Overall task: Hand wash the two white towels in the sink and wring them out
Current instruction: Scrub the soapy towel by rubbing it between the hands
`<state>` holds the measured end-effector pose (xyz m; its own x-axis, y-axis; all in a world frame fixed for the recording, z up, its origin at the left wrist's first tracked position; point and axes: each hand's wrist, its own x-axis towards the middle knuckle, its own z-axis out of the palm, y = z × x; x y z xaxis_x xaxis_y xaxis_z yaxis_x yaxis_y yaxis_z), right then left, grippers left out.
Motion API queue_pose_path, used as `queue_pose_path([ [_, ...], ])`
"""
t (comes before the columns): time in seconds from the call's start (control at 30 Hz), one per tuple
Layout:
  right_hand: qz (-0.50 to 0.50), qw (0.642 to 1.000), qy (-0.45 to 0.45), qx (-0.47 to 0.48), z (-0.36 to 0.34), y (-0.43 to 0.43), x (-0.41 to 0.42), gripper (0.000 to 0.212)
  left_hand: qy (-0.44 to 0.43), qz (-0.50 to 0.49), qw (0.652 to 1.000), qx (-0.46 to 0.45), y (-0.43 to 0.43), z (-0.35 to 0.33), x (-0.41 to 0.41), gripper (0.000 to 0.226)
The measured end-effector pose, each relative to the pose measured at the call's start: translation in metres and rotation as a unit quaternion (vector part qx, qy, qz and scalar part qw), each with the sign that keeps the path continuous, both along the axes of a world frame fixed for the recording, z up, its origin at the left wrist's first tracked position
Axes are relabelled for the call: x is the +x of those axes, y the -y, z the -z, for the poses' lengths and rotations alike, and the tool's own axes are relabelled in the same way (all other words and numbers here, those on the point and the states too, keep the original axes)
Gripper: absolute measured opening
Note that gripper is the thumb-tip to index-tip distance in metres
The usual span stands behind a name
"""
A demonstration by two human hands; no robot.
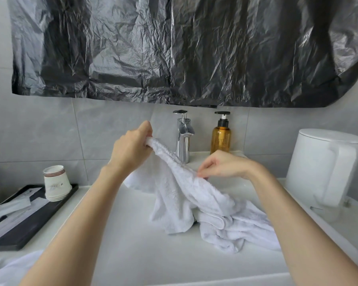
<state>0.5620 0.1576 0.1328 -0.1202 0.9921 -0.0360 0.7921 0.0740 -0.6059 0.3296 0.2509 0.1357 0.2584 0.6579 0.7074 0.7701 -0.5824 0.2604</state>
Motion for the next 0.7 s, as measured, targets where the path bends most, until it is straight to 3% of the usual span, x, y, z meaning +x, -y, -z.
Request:
queue_pose_path([
  [0.13, 0.087, 0.984, 0.011, 0.157, 0.003, -0.009, 0.007, 0.011, -0.007, -0.028, 0.999, 0.026, 0.004, -0.001, -0.003, 0.022],
  [0.27, 0.123, 0.965, 0.057, 0.224, 0.009, -0.009, 0.006, 0.015, 0.004, 0.05, 0.998, -0.028, -0.001, -0.001, -0.004, 0.024],
  [0.37, 0.054, 0.983, 0.038, 0.171, 0.016, -0.013, -0.002, 0.022, 0.005, 0.12, 0.987, -0.104, 0.001, -0.003, -0.005, 0.022],
  [0.47, -0.061, 0.992, -0.103, 0.026, 0.021, -0.012, -0.022, 0.037, -0.005, 0.121, 0.983, -0.135, 0.007, -0.002, 0.002, 0.016],
  [0.57, -0.062, 0.988, -0.118, 0.073, 0.026, -0.013, -0.033, 0.018, 0.003, 0.097, 0.991, -0.091, 0.009, -0.001, 0.006, 0.011],
  [0.7, -0.013, 0.986, -0.094, 0.137, 0.019, -0.016, -0.022, 0.016, 0.002, 0.0, 0.995, 0.104, 0.008, -0.007, 0.001, 0.025],
])
